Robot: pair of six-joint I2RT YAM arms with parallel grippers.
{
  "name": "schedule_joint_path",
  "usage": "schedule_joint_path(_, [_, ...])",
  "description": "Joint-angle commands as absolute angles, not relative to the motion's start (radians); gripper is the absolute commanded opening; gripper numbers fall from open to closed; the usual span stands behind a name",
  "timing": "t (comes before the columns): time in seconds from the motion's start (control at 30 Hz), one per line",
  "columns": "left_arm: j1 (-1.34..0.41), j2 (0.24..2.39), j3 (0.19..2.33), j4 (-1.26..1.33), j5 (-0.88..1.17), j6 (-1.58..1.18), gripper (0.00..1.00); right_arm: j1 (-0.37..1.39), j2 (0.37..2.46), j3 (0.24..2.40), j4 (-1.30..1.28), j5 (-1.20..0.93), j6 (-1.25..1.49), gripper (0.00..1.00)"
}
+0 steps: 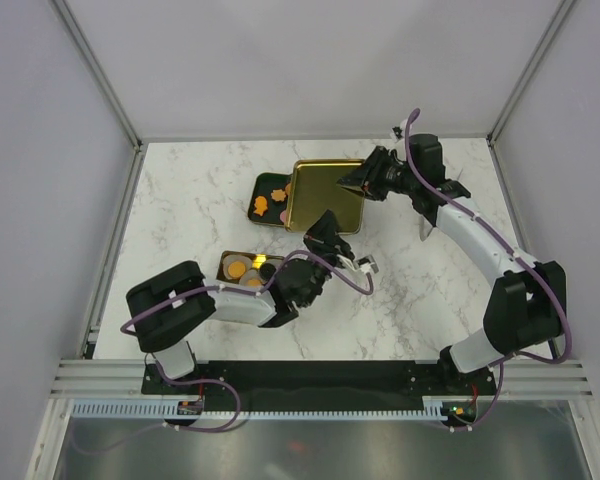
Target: Pack the cookies
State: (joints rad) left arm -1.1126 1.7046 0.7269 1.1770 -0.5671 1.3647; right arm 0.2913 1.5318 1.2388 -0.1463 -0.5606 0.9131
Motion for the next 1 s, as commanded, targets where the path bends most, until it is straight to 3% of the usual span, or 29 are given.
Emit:
schedule_joint_path(0.0, [-1.103, 1.678, 0.816, 1.332, -0.592, 1.369, 0.02, 0.304, 1.497, 1.216, -0.169, -0.574, 0.881, 0.36])
schedule_joint_path(0.03, [-1.104, 1.658, 0.827, 1.249, -0.606, 1.344, 0.02, 0.304, 1.496, 1.221, -0.175, -0.560, 0.870, 0.44])
schedule_joint_path(0.07, [-1.106, 1.642, 0.848, 1.211, -0.627, 1.278, 0.02, 0.304, 1.491, 1.226, -0.181, -0.546, 0.835, 0.60])
schedule_joint_path(0.13, [-1.109, 1.602, 0.867, 1.090, -0.640, 1.182, 0.02, 0.299, 1.477, 1.253, -0.213, -0.493, 0.787, 0.71])
schedule_joint_path(0.17, [-1.109, 1.551, 0.900, 0.895, -0.643, 1.040, 0.02, 0.295, 1.471, 1.262, -0.225, -0.474, 0.764, 0.81])
schedule_joint_path(0.3, [-1.109, 1.431, 0.959, 0.511, -0.575, 0.660, 0.02, 0.253, 1.419, 1.289, -0.238, -0.378, 0.671, 0.96])
schedule_joint_path(0.43, [-1.097, 1.355, 1.018, 0.215, -0.462, 0.363, 0.02, 0.230, 1.384, 1.325, -0.233, -0.302, 0.609, 0.98])
schedule_joint_path(0.6, [-0.902, 1.234, 1.063, -0.021, -0.054, -0.104, 0.02, 0.230, 1.344, 1.301, -0.163, -0.293, 0.561, 0.98])
schedule_joint_path(0.87, [-0.454, 1.189, 1.059, -0.084, 0.641, -0.604, 0.02, 0.229, 1.269, 1.037, 0.167, -0.507, 0.546, 0.98])
schedule_joint_path(0.97, [-0.330, 1.193, 0.961, 0.114, 0.858, -0.834, 0.02, 0.232, 1.291, 0.973, 0.320, -0.616, 0.586, 0.98])
